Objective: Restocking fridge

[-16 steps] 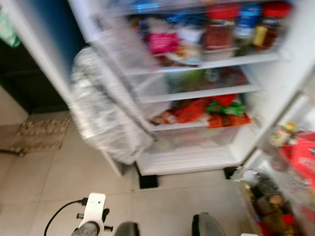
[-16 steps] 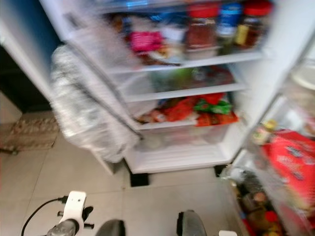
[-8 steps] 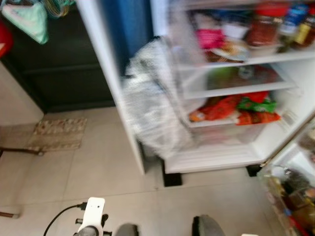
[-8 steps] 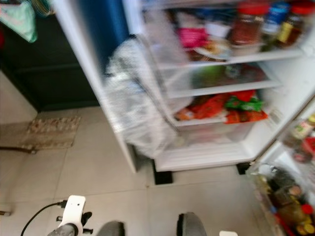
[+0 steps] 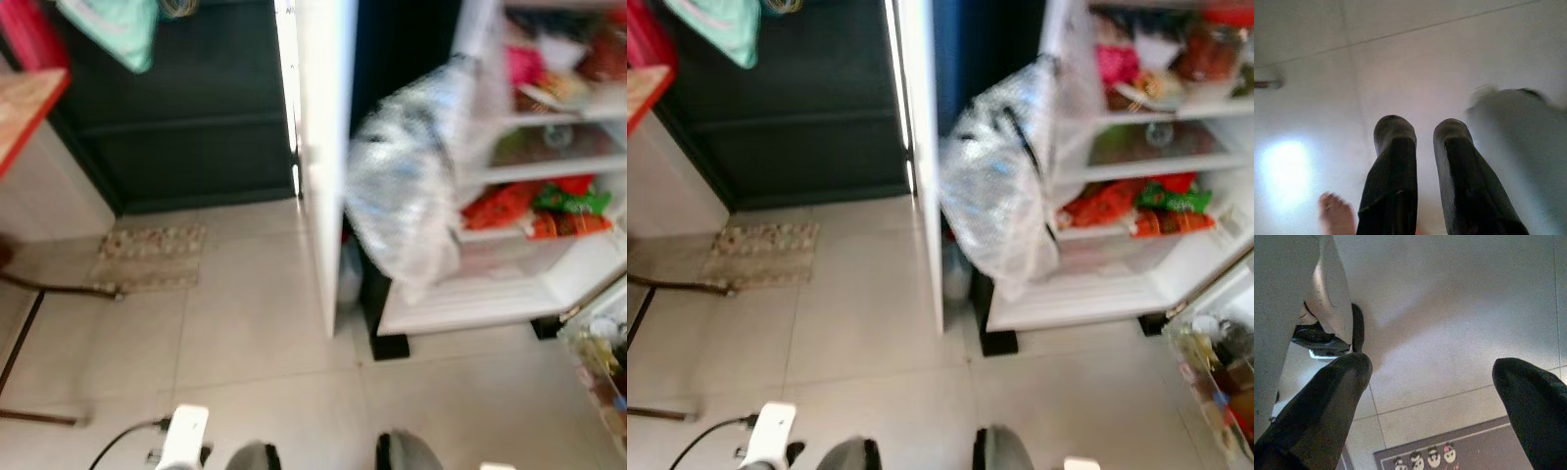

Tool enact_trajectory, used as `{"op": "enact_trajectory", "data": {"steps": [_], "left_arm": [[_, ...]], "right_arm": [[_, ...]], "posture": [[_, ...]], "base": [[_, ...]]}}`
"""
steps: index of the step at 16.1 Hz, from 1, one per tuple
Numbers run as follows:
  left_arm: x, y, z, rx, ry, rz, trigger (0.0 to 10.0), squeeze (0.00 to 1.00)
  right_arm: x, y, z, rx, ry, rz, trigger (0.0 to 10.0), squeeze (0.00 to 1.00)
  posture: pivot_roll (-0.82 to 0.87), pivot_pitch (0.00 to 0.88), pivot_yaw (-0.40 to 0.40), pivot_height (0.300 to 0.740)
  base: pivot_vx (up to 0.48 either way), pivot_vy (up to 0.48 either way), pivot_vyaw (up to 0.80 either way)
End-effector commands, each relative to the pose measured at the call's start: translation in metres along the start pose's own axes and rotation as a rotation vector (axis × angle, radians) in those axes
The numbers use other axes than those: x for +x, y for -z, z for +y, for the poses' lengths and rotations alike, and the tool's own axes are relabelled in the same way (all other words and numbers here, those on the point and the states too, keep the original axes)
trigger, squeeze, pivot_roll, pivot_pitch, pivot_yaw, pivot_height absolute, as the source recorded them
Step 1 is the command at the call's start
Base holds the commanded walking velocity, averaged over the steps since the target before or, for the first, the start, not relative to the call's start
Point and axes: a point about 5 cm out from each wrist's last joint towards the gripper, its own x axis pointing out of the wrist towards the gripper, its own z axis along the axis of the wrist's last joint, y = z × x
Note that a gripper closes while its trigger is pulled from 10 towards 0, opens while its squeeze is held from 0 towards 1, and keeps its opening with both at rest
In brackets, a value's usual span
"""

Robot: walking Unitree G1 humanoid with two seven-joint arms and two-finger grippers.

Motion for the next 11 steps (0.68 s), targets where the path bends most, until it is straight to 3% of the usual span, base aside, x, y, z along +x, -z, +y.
{"op": "enact_trajectory", "data": {"steps": [1,4,11], "left_arm": [[-0.002,0.009,-0.001,-0.011,0.003,0.032,10.0,0.00],[-0.003,0.013,-0.002,-0.012,0.004,0.042,10.0,0.00],[-0.005,0.024,-0.004,-0.026,0.003,0.087,10.0,0.00]], "right_arm": [[-0.001,-0.003,0.025,0.020,-0.097,-0.021,10.0,0.00],[-0.001,-0.002,0.025,0.025,-0.096,-0.020,10.0,0.00],[-0.002,0.002,0.027,0.051,-0.101,-0.034,10.0,0.00]], "posture": [[-0.04,0.134,0.073,0.694],[-0.05,0.108,0.076,0.740],[-0.04,0.043,0.072,0.740]], "base": [[0.000,0.000,0.00],[0.000,0.000,0.00],[0.000,0.043,0.00]]}}
